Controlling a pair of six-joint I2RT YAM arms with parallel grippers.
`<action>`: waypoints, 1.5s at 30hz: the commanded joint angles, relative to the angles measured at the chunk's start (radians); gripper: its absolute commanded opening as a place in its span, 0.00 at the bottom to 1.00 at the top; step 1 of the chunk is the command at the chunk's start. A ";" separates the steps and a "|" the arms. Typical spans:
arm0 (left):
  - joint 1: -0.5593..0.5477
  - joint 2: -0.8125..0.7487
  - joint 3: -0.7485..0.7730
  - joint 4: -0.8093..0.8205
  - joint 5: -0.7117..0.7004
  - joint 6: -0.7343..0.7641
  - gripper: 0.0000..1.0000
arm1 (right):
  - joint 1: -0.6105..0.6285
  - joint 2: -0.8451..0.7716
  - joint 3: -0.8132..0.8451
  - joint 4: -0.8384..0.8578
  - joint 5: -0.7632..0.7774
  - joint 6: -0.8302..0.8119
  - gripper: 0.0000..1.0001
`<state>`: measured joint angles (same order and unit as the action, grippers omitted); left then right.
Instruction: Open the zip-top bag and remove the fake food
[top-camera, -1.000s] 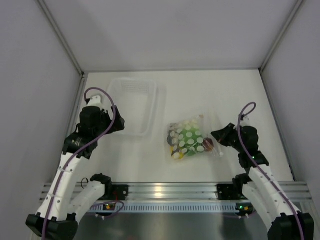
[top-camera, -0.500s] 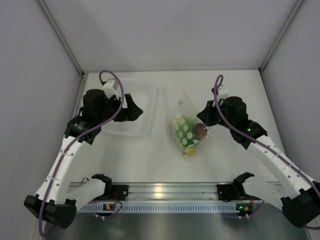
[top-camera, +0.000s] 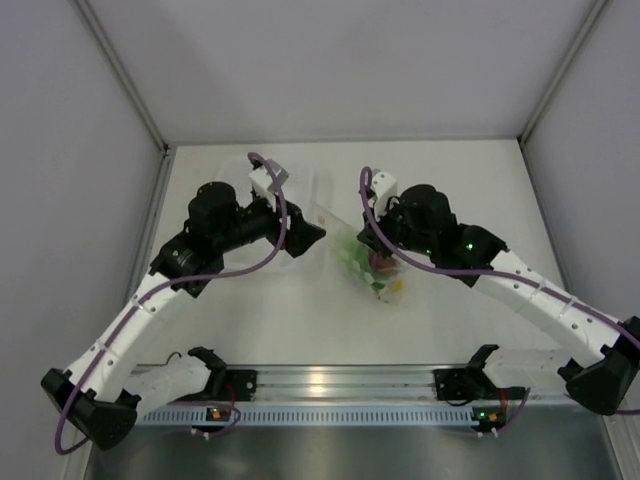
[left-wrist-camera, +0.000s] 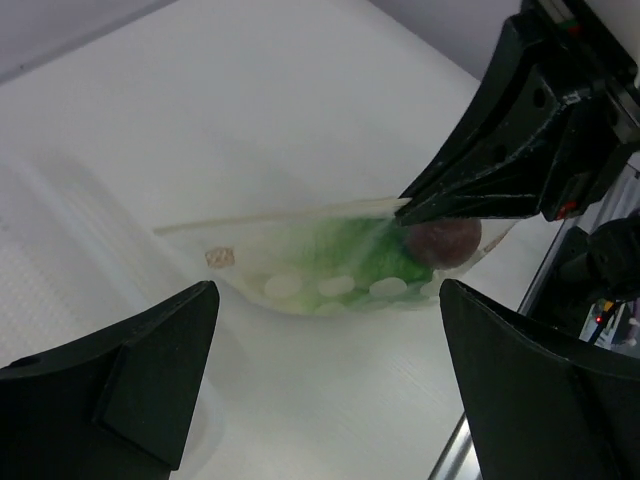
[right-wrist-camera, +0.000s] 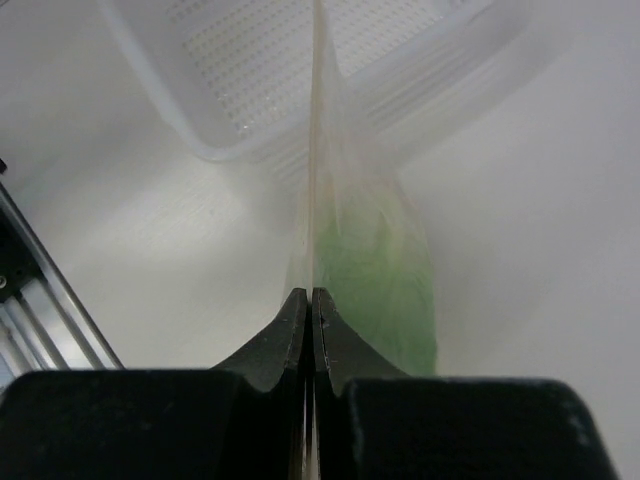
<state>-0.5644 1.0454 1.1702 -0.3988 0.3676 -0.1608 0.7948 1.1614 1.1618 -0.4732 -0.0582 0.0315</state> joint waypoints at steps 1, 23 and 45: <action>-0.002 -0.087 -0.148 0.334 0.169 0.145 0.98 | 0.041 -0.009 0.042 0.039 -0.095 -0.094 0.00; -0.003 0.183 -0.204 0.603 0.746 0.232 0.79 | 0.086 -0.135 -0.016 0.013 -0.186 -0.193 0.00; -0.063 0.182 -0.199 0.603 0.597 0.165 0.00 | 0.000 -0.351 -0.172 0.106 0.130 0.003 0.57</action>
<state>-0.6151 1.2663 0.9485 0.1349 0.9440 0.0032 0.8375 0.8818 0.9997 -0.4496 -0.0109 -0.0448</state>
